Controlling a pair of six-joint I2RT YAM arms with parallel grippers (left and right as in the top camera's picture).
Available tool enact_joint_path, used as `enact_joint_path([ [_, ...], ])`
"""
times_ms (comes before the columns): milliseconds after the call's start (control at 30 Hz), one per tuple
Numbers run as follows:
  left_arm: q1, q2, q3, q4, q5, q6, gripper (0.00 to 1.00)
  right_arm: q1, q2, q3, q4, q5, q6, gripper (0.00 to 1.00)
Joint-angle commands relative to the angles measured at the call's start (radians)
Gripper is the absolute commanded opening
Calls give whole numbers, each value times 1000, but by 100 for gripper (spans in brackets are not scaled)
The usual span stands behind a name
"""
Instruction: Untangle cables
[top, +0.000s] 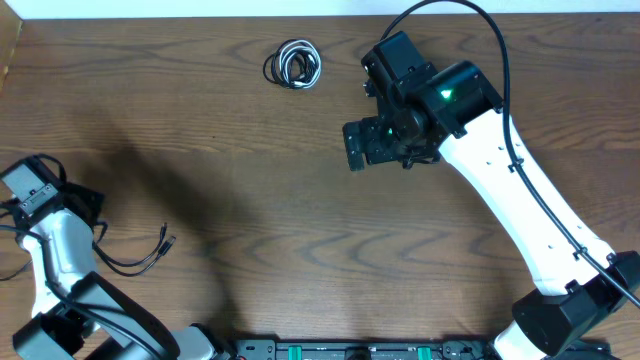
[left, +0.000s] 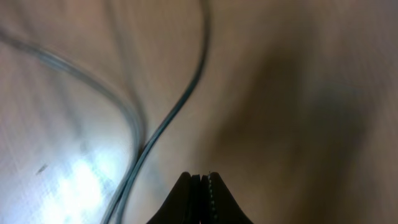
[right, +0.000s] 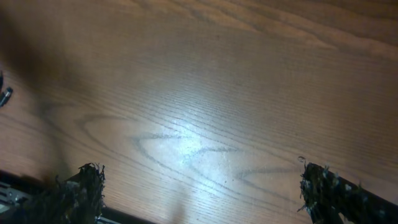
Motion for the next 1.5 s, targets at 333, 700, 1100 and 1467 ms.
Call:
enact_joint_path([
  [333,1,95,0,293,53,116,15,11,5,-1,4,1,32,99],
  [700,-16,54,7,305,65,130,61,11,5,-5,15,2,31,99],
  [1100,-501,-114,7,314,229,126,78,10,5,-169,128,1,31,99],
  [1467,-772,21,395,-151,230,188,94,-16,5,-185,130,-4,31,99],
])
